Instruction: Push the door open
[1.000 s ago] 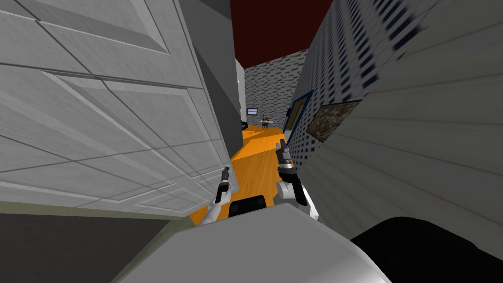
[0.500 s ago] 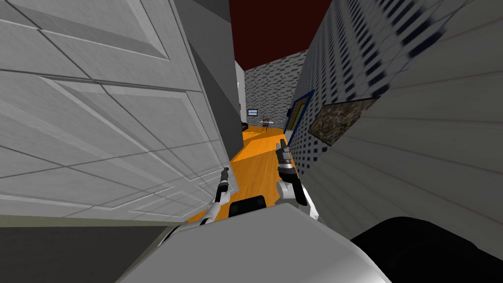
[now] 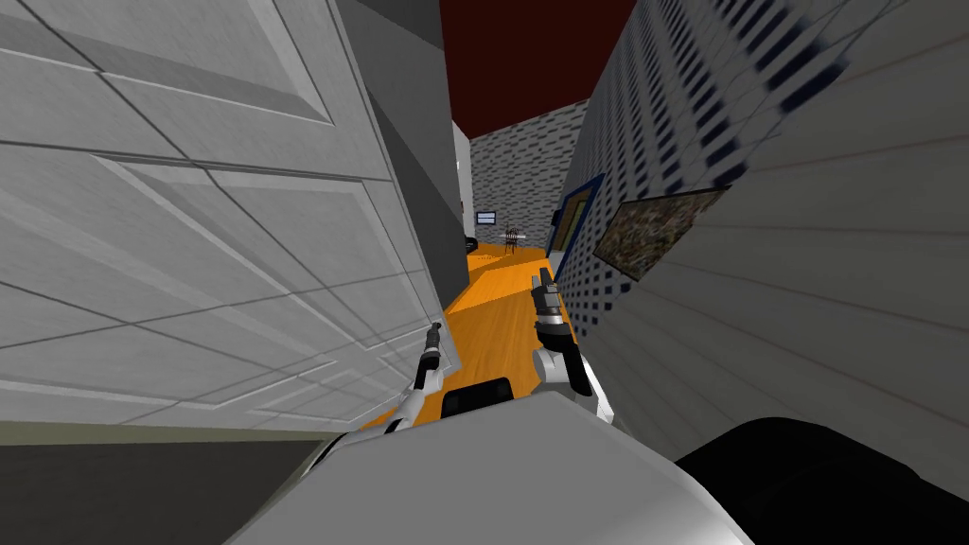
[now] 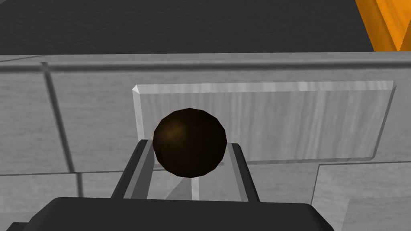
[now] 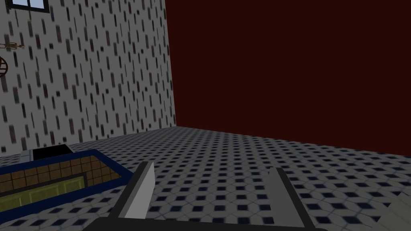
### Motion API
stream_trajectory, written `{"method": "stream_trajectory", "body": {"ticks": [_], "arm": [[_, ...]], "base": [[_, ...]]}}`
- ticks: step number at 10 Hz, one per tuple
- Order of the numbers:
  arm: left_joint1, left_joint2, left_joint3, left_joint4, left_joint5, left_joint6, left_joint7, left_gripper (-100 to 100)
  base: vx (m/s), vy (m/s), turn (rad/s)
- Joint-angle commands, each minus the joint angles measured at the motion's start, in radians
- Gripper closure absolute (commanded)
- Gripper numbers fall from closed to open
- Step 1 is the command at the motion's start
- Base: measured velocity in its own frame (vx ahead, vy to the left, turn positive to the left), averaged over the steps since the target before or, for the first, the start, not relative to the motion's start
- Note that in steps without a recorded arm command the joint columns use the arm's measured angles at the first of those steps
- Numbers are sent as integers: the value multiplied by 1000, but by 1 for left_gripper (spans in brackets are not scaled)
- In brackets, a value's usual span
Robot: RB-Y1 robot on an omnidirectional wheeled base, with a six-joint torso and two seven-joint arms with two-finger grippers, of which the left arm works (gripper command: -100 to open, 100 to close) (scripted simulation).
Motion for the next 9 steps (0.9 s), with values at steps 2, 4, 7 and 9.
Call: {"method": "stream_trajectory", "body": {"ticks": [2, 4, 7, 9], "arm": [[75, 10, 3, -145, 1, 40, 1, 100], [62, 27, -22, -116, -15, 46, 13, -100], [47, 46, -57, -97, -36, 37, 41, -100], [37, 51, -83, -84, -51, 31, 60, -100]], "base": [[-18, 6, 61], [21, 54, 235], [45, 74, 284], [34, 51, 269]]}}
